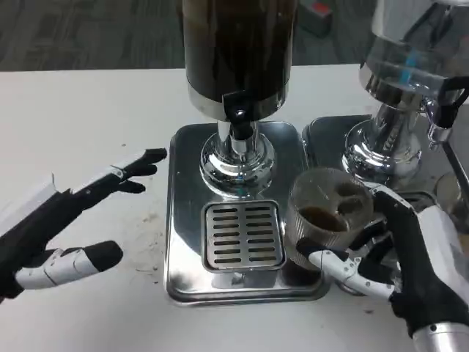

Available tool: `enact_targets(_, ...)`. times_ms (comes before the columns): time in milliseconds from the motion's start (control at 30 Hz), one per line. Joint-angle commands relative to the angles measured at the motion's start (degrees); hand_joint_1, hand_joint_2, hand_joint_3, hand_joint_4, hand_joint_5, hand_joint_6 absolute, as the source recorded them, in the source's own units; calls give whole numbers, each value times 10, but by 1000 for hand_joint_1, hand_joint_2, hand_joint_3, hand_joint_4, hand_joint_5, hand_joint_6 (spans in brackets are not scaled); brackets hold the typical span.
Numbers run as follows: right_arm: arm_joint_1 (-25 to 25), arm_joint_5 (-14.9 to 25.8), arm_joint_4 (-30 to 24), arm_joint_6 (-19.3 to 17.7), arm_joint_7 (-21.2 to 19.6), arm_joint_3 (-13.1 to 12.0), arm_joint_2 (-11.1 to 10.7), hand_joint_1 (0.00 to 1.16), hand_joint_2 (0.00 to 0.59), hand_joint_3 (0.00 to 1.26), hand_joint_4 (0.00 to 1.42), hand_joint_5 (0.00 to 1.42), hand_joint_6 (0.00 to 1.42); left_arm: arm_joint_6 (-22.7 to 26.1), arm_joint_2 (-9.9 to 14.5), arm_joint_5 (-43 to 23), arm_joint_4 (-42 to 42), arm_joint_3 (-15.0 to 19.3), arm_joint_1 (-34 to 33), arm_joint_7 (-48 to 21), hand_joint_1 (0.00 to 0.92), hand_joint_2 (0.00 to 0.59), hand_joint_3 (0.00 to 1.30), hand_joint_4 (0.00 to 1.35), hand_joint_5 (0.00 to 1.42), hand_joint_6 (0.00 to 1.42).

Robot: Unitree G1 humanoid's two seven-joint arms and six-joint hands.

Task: Grasp the cup under the faucet to collect the drink, then remove the cup.

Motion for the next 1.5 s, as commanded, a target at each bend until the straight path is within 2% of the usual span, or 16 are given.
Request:
enact_targets(33, 3, -1, -29, -2, 0, -9, 0, 748, 226, 541, 584, 746, 926, -33, 21, 20, 4, 0, 8, 19, 0, 98, 86, 43, 91, 205)
enact_targets(700, 38, -4, -79, -1, 20, -18, -5, 758, 223, 541, 584, 756, 941, -107, 56, 58, -8, -22, 28, 72, 0, 91, 60, 8, 58, 185)
enact_targets(1133, 61, -2, -104, -5, 28, -27, -9, 767, 226, 546, 584, 756, 941, -153, 82, 88, -20, -58, 36, 90, 0, 89, 57, 0, 38, 171)
enact_targets(1500, 84, -3, -123, -8, 32, -30, -11, 770, 226, 554, 591, 766, 941, -173, 107, 90, -17, -87, 38, 105, 0, 87, 57, 0, 32, 169)
